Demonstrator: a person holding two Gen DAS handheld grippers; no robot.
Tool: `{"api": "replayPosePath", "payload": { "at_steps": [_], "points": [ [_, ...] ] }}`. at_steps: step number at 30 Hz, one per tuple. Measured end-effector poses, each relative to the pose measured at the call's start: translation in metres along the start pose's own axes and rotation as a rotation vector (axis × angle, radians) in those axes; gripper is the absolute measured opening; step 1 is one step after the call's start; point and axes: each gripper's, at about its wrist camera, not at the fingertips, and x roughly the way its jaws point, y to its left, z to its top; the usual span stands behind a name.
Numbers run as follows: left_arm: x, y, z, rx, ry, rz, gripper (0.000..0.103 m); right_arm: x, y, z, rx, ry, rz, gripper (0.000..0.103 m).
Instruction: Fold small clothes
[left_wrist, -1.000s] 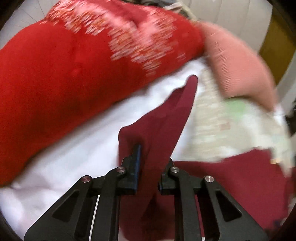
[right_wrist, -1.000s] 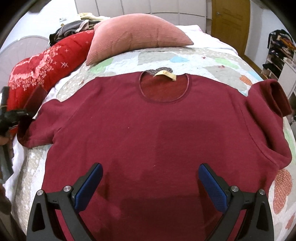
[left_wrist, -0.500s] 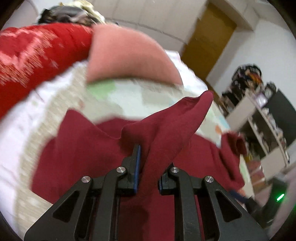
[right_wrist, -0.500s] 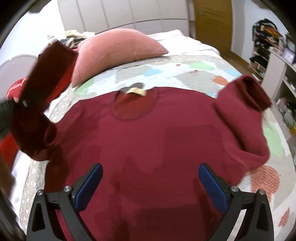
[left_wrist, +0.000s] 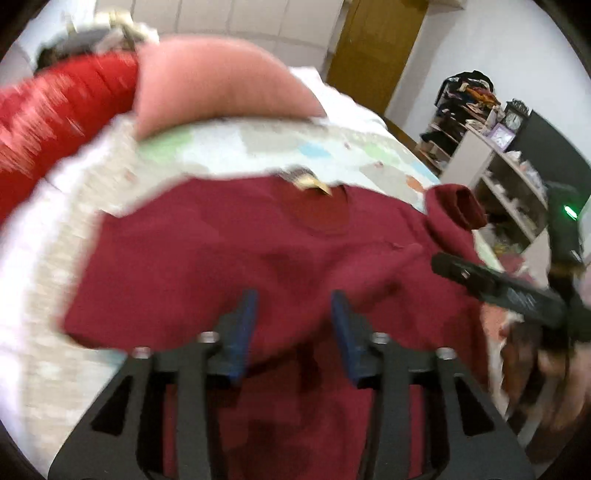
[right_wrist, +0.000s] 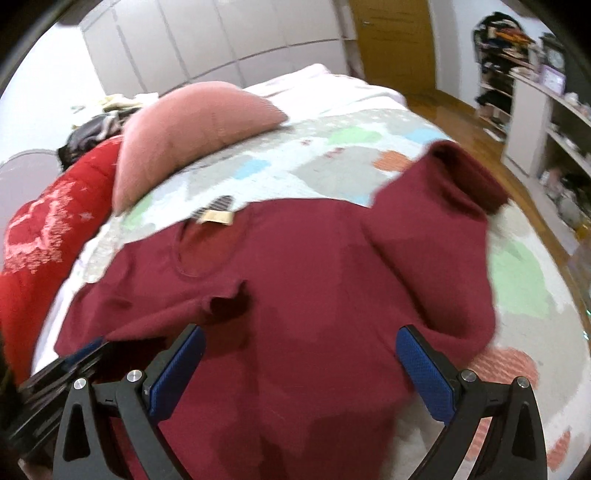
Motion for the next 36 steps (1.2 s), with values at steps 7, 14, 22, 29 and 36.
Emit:
{"api": "replayPosePath", "payload": {
  "at_steps": [7,14,22,29,36],
  "points": [
    [-0.042,0.062,-0.014,0.044,-0.102,0.295,0.063,0.046,0.024,0.011,-0.052,0.096,0.037,0.103],
    [-0.031,0.114,-0.022,-0.162,-0.064,0.297,0.063,0.065,0.061,0.0,-0.265,0.046,0.029,0.038],
    [-0.028,0.101,-0.015,-0.164,-0.09,0.28,0.063,0.02,0.053,0.026,-0.313,-0.116,-0.02,0.005],
    [-0.001,0.086,-0.016,-0.133,-0.024,0.27,0.063,0.01,0.013,0.05,-0.219,-0.182,-0.158,0.005],
    [0.028,0.09,-0.016,-0.143,0.041,0.311,0.063,0.052,-0.011,0.045,-0.184,-0.011,-0.239,0.016]
  ]
}}
